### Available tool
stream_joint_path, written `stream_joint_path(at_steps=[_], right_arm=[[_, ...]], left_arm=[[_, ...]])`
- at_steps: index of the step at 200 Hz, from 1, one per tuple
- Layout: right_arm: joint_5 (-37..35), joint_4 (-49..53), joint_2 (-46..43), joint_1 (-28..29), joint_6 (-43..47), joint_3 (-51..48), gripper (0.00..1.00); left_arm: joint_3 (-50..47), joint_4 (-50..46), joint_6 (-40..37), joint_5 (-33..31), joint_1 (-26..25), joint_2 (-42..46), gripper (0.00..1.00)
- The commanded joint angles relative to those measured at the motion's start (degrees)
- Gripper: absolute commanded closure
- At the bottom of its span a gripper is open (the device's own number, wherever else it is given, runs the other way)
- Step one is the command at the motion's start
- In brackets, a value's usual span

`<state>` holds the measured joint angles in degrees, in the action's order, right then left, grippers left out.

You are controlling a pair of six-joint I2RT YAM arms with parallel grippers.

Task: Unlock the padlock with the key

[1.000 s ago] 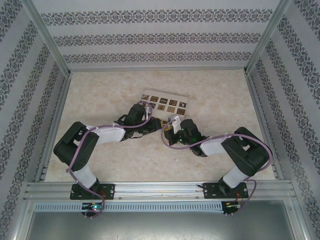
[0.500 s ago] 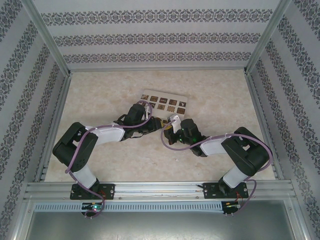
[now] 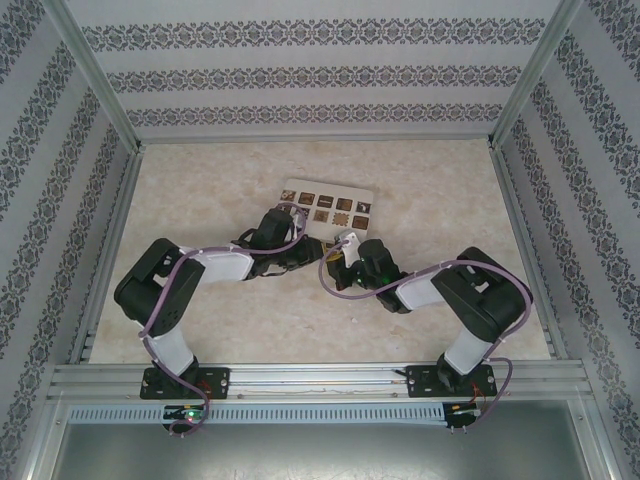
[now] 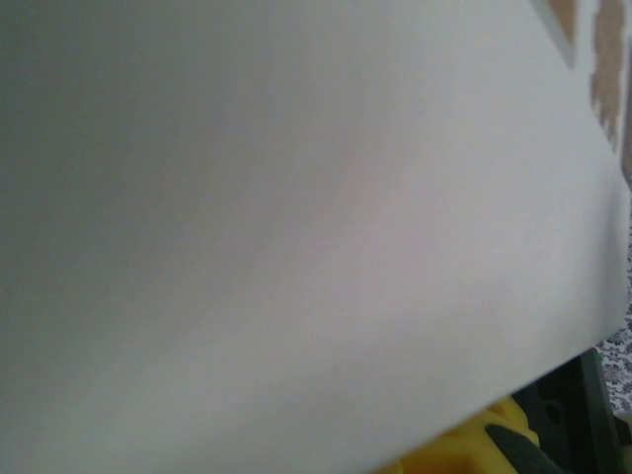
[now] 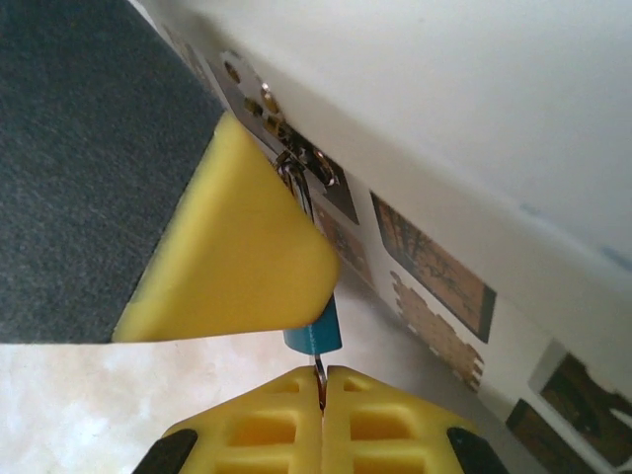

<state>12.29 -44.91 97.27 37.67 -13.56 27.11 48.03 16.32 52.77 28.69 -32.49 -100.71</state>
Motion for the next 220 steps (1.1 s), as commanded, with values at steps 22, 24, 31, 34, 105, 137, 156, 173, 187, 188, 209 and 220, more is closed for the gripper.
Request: stream_joint_path(at_steps=[22,24,31,34,105,137,156,173,187,188,209,220], right_arm=[[-2.52,-9.77,2.25,0.83,-2.87,1.15,1.0],[-2.64,-9.7,2.36,0.89,-3.0,1.04,1.0],[-3.39,-9.61,2.63,0.85,-3.4,0.62,1.0],[-3.62,-9.47,2.77,0.83,-3.61,0.48,1.0],[-1.87,-5.9,3.98,0.31,-5.48,0.08,1.0],[-0.04,-3.11,3.13,0.14,-6.33,0.98,1.0],[1.17,-1.19,2.27,0.13,-7.53,1.7,1.0],[3.09,-0.97,2.13,-0.18,-9.46,2.04,1.0],[5.29,-1.27,2.43,-0.79,-11.83,2.42,1.0],[5.29,-1.3,2.45,-0.82,-12.01,2.53,1.0],[7.65,-1.98,2.92,-1.41,-15.4,2.99,1.0],[8.39,-2.2,3.01,-1.61,-16.93,3.12,1.0]], left_arm=[[0.03,3.43,2.33,5.8,-0.4,-1.69,0.79],[0.0,3.52,2.33,5.73,-0.39,-1.64,0.79],[-0.12,3.68,2.29,5.39,-0.3,-1.55,0.77],[-0.16,3.72,2.39,5.27,-0.22,-1.42,0.76],[-4.12,1.33,0.94,-0.61,1.6,7.33,0.47],[-8.26,0.91,-0.12,-4.03,2.99,14.99,0.43],[-11.73,2.93,0.28,-5.08,3.81,18.88,0.42],[-15.31,6.89,1.88,-6.1,4.09,21.48,0.42],[-17.97,10.09,3.94,-6.71,4.18,22.55,0.42],[-18.1,10.38,4.06,-6.76,4.18,22.6,0.42],[-21.2,15.9,7.12,-6.66,4.19,22.42,0.42],[-22.28,18.48,8.76,-6.32,4.18,21.73,0.43]])
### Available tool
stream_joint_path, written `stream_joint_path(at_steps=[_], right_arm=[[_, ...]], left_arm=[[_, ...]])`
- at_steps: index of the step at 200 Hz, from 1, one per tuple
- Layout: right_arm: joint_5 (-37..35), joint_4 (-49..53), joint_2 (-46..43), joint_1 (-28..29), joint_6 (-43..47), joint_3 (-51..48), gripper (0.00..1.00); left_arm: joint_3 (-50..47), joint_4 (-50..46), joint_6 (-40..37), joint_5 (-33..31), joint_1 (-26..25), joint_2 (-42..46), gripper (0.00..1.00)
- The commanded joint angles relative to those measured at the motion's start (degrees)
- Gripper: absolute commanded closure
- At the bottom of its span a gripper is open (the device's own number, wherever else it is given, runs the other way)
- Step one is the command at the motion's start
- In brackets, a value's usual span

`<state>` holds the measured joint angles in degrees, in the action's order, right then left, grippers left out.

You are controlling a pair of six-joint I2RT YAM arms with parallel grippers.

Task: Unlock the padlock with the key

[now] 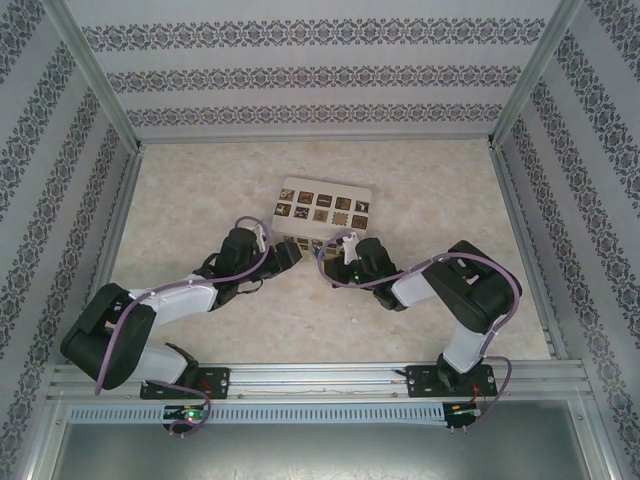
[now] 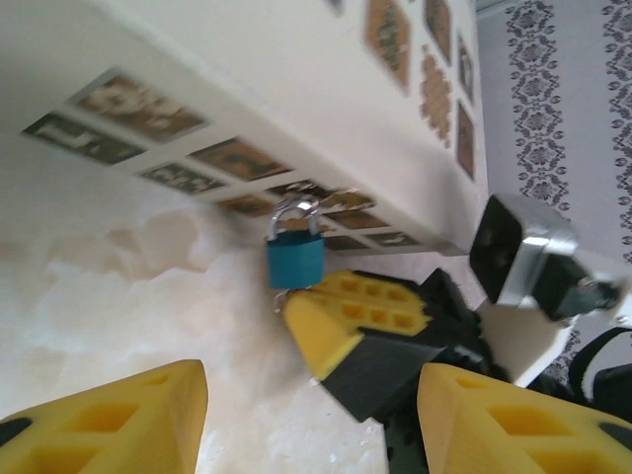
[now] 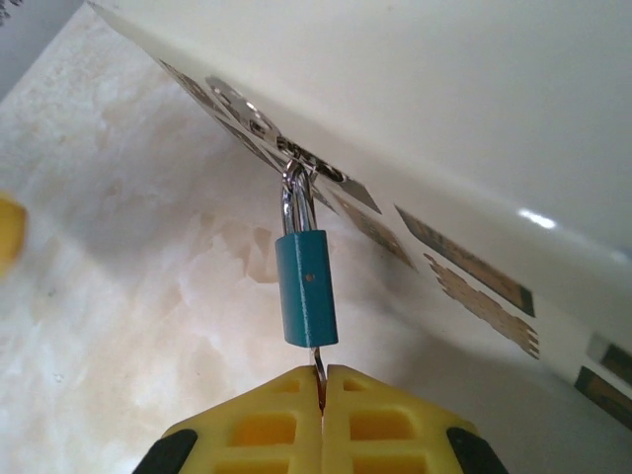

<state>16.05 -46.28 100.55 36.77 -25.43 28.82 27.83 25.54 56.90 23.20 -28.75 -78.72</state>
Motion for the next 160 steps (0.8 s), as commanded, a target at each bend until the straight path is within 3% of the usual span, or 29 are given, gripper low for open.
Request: stream_joint_path(at_steps=[1,58,160], right_arm=[[4.7,-0.87,-0.27,-0.73,-5.24,1.42,1.0],[7.37,-1.18,-0.18,-1.6,-10.52,1.67,1.0],[9.98,-1.79,1.39,-2.85,-17.0,2.52,1.0]], left_arm=[[-2.13,9.48,4.76,-0.81,0.49,-0.36,0.43],[-3.01,17.87,10.97,1.25,0.52,-6.16,0.48],[0.11,26.83,14.4,4.93,0.51,-17.39,0.53]])
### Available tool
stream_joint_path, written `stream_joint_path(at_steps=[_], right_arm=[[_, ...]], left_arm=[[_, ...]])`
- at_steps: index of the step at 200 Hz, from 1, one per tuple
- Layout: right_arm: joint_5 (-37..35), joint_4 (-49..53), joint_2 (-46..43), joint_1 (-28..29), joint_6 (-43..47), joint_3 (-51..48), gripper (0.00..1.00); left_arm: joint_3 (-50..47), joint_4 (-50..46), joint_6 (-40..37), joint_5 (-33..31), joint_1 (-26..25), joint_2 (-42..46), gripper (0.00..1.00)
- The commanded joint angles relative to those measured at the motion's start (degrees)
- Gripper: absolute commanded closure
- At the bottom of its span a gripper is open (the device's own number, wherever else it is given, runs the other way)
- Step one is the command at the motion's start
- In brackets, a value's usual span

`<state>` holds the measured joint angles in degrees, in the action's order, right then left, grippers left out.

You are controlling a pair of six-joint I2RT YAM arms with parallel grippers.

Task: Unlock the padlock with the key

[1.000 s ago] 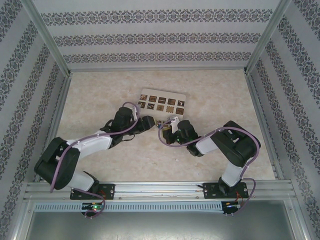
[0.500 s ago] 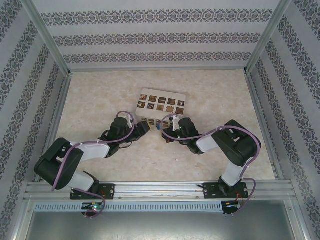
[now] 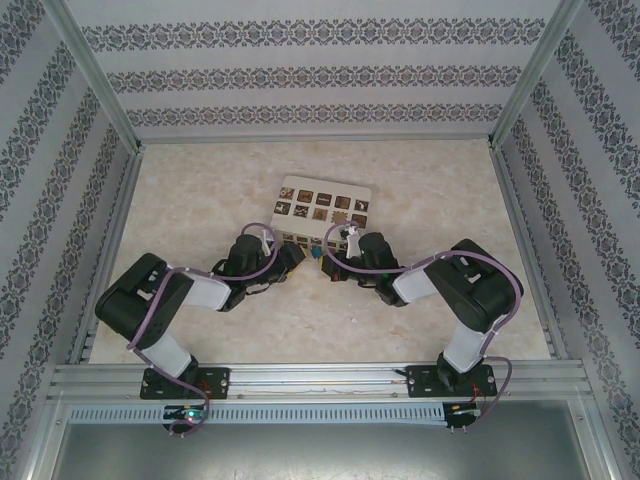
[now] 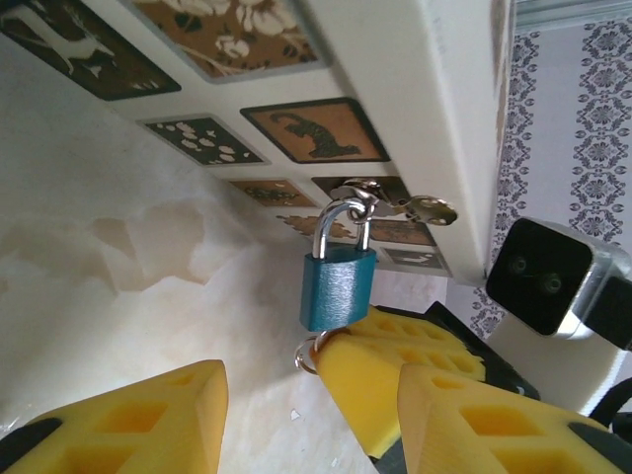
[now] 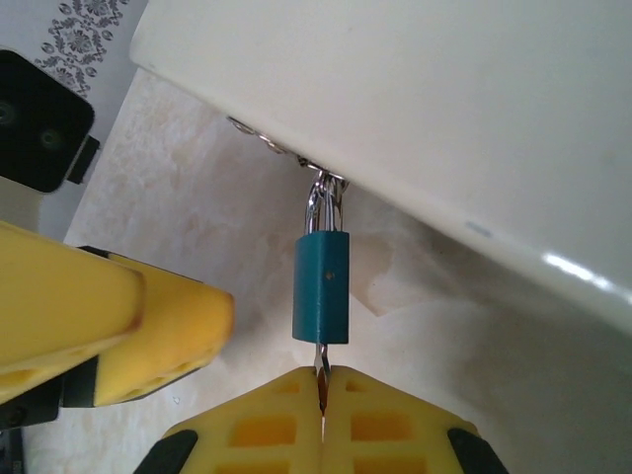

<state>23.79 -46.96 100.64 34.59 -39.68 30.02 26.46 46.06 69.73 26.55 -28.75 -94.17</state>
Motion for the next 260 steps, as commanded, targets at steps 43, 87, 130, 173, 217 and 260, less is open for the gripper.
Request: stream_joint_path(at_steps=[43,87,130,173,217,260], right_arm=[[2.83,-1.08,1.79,-0.84,-3.59,1.79,1.0],[2.93,-0.85,2.19,-1.03,-3.65,1.89,1.0],[3.1,-0.94,2.3,-1.03,-4.07,1.88,1.0],[2.93,-0.85,2.32,-1.04,-4.31,1.88,1.0],[3.02,-0.85,2.54,-1.12,-4.75,2.14,1.0],[3.04,-0.94,2.71,-1.17,-5.43,2.37,1.0]], left_arm=[[2.19,10.97,3.01,2.28,0.48,-5.97,0.54],[3.95,13.72,4.27,3.66,0.44,-10.03,0.57],[5.02,17.43,6.49,3.87,0.47,-13.31,0.58],[5.61,22.1,9.6,3.47,0.45,-16.35,0.6],[5.41,25.39,11.79,2.2,0.47,-18.45,0.61],[5.16,30.01,14.16,-0.25,0.45,-20.34,0.61]])
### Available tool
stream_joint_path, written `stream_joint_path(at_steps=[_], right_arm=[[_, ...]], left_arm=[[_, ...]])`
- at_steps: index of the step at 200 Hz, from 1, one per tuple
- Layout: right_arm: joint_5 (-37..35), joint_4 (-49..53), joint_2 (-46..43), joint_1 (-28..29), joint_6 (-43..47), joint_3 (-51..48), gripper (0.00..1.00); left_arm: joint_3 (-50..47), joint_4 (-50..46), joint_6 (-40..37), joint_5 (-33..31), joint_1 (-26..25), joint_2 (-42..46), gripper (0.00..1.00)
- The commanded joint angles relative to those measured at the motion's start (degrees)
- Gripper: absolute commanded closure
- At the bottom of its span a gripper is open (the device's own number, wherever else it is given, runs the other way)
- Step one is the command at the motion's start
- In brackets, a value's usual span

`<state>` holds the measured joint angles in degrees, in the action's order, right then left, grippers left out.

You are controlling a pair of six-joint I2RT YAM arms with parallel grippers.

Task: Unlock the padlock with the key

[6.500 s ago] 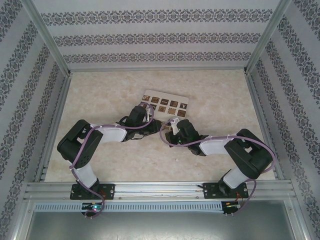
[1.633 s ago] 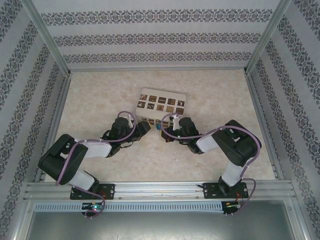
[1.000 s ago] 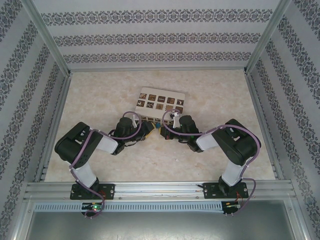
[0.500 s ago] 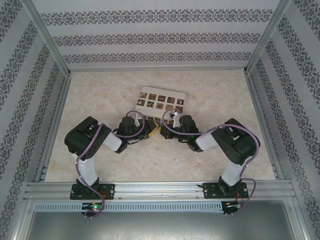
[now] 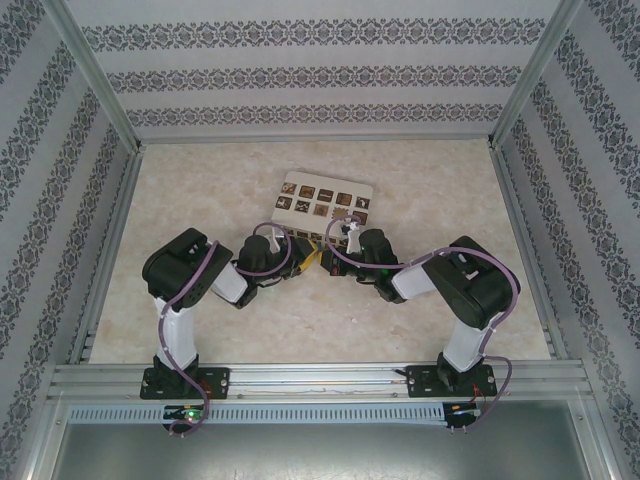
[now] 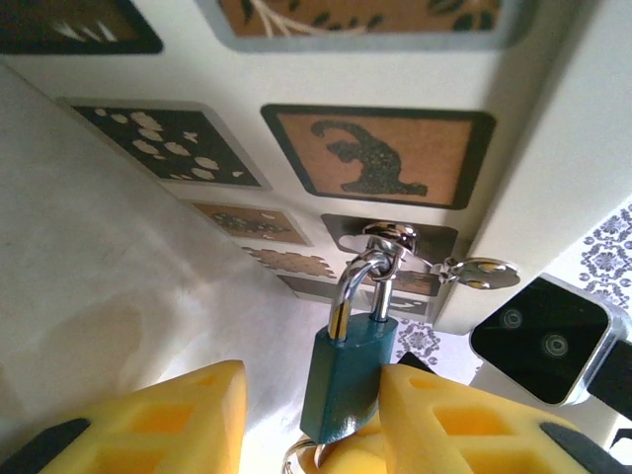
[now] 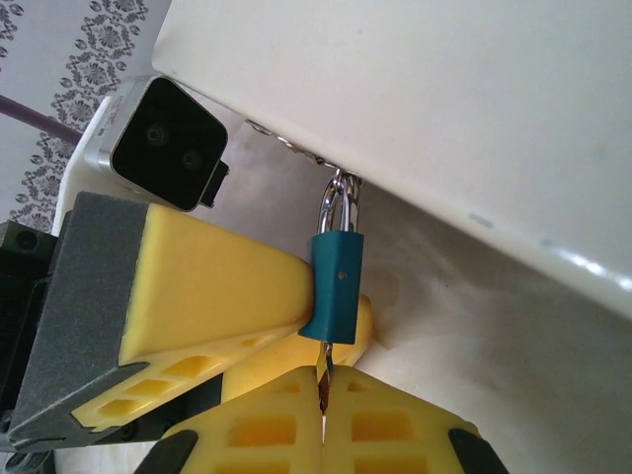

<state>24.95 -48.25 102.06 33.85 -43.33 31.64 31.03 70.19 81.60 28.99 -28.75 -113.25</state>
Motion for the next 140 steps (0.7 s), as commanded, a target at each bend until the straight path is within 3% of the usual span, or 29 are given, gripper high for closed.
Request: stream_joint_path(at_steps=[1,45,140], right_arm=[[1.91,0.35,1.3,-0.44,-1.81,0.82,1.0],[1.95,0.35,1.39,-0.5,-2.1,0.9,1.0],[2.12,0.01,1.99,-0.54,-3.11,1.23,1.0]], left_arm=[[0.52,5.99,2.31,-2.8,0.45,-1.31,0.61],[-0.13,8.29,3.47,-6.12,0.45,-1.94,0.64],[3.73,4.59,2.91,-3.92,-0.23,-3.12,0.66]])
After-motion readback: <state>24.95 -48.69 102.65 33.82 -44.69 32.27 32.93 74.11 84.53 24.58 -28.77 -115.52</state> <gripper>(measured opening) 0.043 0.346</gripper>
